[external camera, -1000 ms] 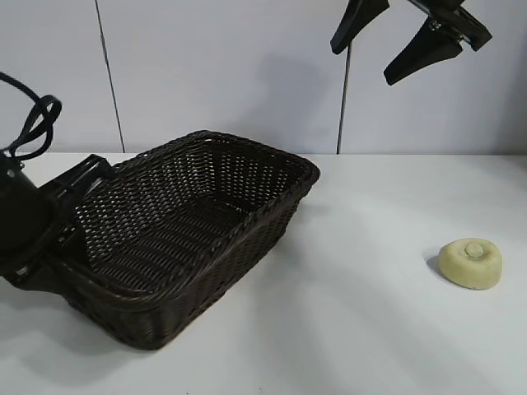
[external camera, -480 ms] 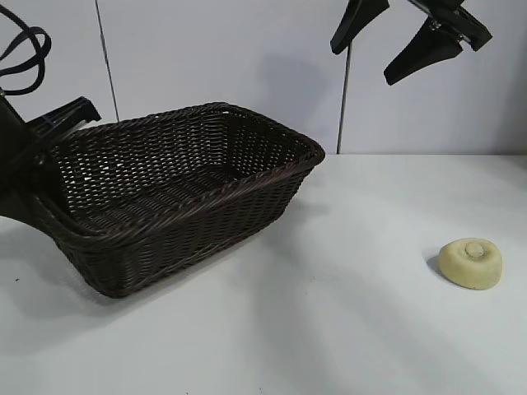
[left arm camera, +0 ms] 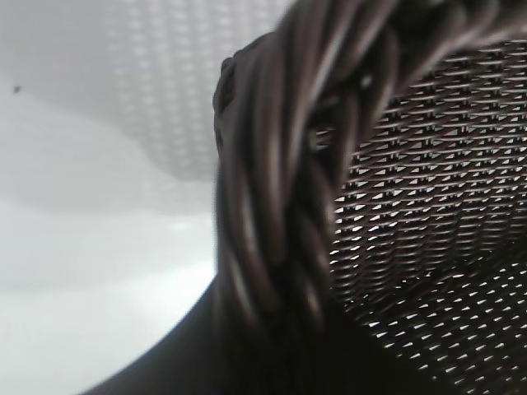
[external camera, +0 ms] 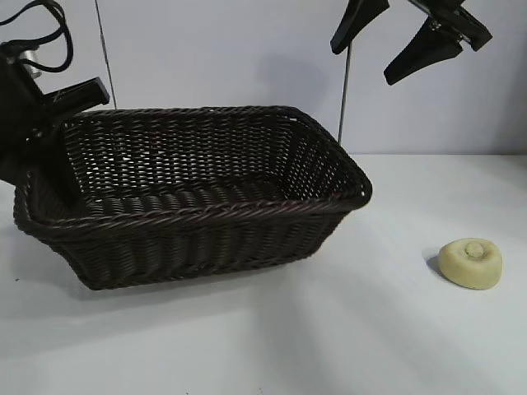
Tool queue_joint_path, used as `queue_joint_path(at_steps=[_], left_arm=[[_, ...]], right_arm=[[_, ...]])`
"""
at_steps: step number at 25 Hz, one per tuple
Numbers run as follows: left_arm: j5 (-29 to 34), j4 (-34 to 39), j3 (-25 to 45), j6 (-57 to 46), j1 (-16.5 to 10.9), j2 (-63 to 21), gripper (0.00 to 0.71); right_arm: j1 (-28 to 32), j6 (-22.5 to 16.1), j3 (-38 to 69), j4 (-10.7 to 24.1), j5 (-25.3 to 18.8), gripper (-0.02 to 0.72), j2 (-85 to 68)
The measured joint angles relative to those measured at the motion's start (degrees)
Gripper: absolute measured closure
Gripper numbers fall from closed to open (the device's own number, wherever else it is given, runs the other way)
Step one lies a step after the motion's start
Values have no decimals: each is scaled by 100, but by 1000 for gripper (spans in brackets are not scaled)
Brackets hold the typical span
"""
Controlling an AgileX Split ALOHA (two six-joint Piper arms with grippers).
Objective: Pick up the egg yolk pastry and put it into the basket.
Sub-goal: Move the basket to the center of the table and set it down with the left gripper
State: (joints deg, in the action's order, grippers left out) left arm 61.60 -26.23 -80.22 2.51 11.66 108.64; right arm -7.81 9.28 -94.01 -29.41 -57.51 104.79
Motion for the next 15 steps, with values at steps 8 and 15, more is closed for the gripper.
queue_joint_path(at_steps=[8, 15], left_arm=[[210, -39, -311, 478, 0, 493, 609], [-118, -90, -311, 532, 0, 732, 609]], right_arm=[[0, 0, 0, 0, -17, 164, 0], [0, 0, 0, 0, -23, 164, 0]])
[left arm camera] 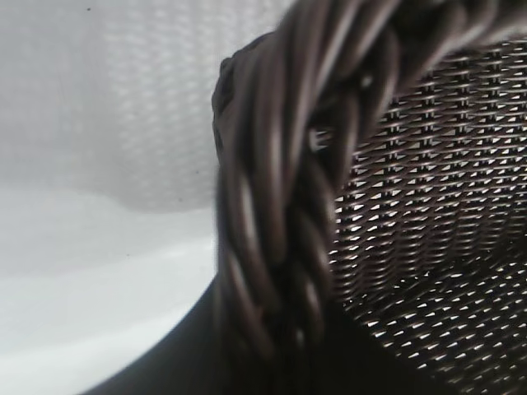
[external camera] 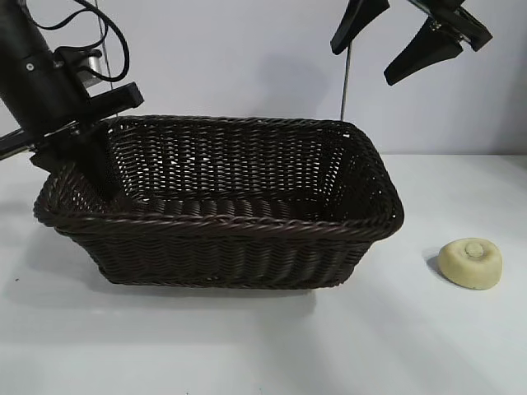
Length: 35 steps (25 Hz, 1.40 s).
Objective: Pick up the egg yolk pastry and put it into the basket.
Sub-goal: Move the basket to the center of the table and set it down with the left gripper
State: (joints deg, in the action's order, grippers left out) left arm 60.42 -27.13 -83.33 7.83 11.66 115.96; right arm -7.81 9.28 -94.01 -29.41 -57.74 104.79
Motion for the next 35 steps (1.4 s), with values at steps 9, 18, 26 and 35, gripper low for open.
queue_joint_path(at_steps=[9, 18, 26, 35], left_arm=[[-98, -33, -2, 272, 0, 403, 609], [-98, -66, -2, 299, 0, 418, 609], [-86, -160, -2, 299, 0, 418, 413], [146, 154, -18, 299, -7, 81, 137]], right_arm=[[0, 0, 0, 0, -40, 164, 0], [0, 0, 0, 0, -40, 164, 0], [0, 0, 0, 0, -40, 164, 0], [0, 0, 0, 0, -65, 164, 0]])
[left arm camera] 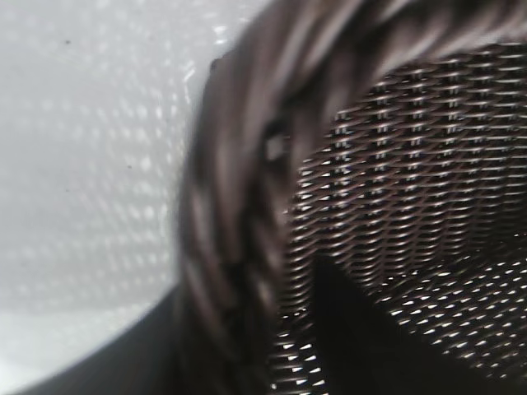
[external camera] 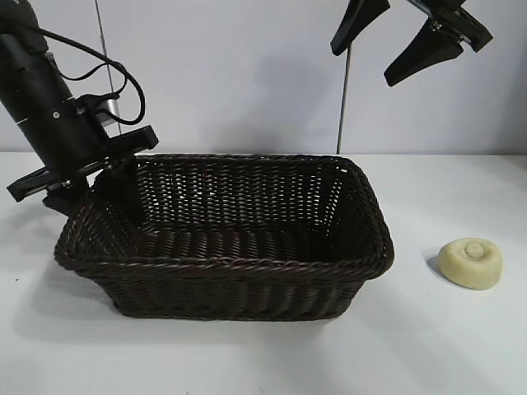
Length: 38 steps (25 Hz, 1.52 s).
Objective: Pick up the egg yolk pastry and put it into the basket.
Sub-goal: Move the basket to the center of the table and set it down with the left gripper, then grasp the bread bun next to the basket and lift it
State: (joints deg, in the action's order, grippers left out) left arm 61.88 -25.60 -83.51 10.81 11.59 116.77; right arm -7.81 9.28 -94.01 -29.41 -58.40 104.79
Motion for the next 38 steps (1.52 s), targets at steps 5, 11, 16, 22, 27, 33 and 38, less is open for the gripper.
queue_joint_path(at_steps=[5, 11, 16, 22, 27, 33, 38], left_arm=[[169, 233, -7, 0, -37, -481, 133], [378, 340, -7, -46, -71, -893, 132], [408, 28, -7, -385, -71, -1165, 132], [177, -654, 84, -497, -71, -1547, 136], [-292, -1306, 652, -542, -71, -1895, 136], [-813, -2103, 1121, -542, -71, -1957, 136], [-974, -2271, 1147, -542, -71, -1957, 136]], right_arm=[[0, 0, 0, 0, -1, 164, 0], [0, 0, 0, 0, -6, 164, 0], [0, 0, 0, 0, -6, 164, 0], [0, 0, 0, 0, -6, 164, 0], [0, 0, 0, 0, -6, 164, 0], [0, 0, 0, 0, -6, 164, 0], [0, 0, 0, 0, -11, 164, 0]])
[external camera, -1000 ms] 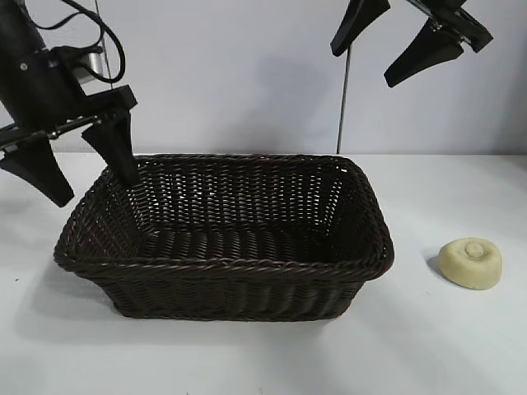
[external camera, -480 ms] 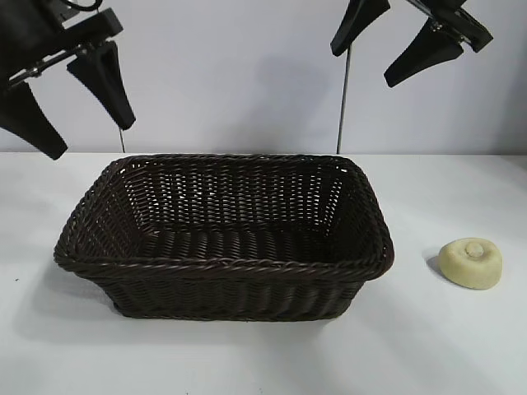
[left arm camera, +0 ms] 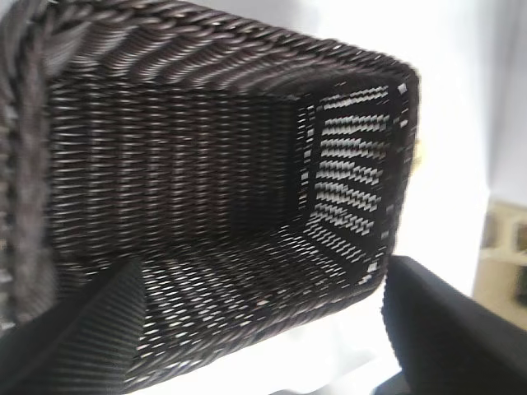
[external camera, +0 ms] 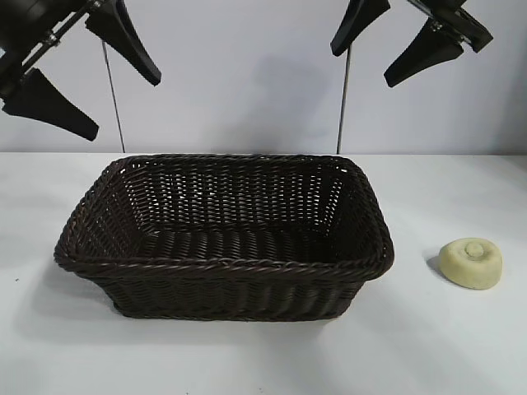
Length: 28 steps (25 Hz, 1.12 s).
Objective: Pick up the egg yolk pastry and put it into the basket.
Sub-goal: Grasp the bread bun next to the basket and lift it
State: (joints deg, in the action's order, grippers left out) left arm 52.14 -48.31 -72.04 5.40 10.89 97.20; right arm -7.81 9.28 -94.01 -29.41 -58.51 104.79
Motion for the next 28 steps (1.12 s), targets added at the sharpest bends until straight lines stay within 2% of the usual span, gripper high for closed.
queue_joint_path(at_steps=[7, 14, 22, 25, 28], left_arm=[[-235, -214, 0, 5, 11, 0, 136], [-436, -220, 0, 5, 218, 0, 136], [-497, -220, 0, 35, 218, 0, 136], [-503, -220, 0, 45, 218, 0, 136], [-522, -220, 0, 45, 212, 0, 136]], right_arm=[[0, 0, 0, 0, 0, 164, 0], [0, 0, 0, 0, 0, 164, 0], [0, 0, 0, 0, -29, 164, 0], [0, 0, 0, 7, -134, 164, 0], [18, 0, 0, 208, -344, 164, 0]])
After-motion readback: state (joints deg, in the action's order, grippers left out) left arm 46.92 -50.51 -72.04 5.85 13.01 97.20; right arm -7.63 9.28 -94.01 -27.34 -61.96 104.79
